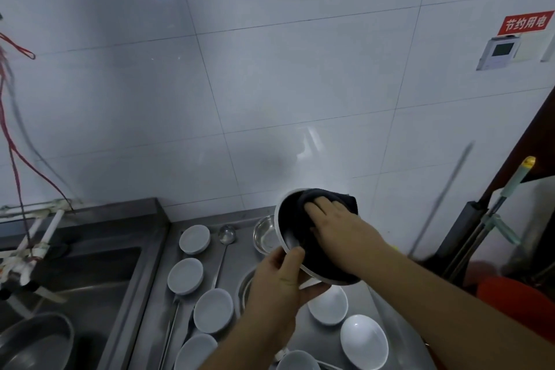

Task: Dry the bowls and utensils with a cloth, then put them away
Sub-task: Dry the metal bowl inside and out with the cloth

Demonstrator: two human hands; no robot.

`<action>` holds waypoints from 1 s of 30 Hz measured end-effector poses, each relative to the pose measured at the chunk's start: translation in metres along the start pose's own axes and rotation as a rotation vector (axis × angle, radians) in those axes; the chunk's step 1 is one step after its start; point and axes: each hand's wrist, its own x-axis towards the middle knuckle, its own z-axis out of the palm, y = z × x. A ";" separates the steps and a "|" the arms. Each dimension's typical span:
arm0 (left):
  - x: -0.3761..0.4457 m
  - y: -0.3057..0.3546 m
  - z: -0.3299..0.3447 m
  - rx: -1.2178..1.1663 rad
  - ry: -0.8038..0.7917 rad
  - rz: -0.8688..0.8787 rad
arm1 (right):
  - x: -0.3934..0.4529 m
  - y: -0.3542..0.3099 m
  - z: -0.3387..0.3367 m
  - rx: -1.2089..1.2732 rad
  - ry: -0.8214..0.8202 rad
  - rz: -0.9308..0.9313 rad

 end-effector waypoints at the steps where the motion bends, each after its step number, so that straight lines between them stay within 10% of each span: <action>1: 0.000 0.001 0.000 0.011 0.003 0.018 | 0.000 -0.003 0.001 0.009 -0.027 0.057; 10: -0.003 -0.002 -0.002 0.164 -0.016 0.204 | -0.024 -0.021 0.008 0.800 -0.096 0.339; 21: 0.001 -0.011 -0.010 0.556 -0.181 0.408 | -0.019 -0.020 -0.022 2.126 0.241 0.809; 30: 0.014 0.009 -0.049 1.080 -0.136 0.532 | -0.028 -0.011 -0.025 2.220 0.083 0.645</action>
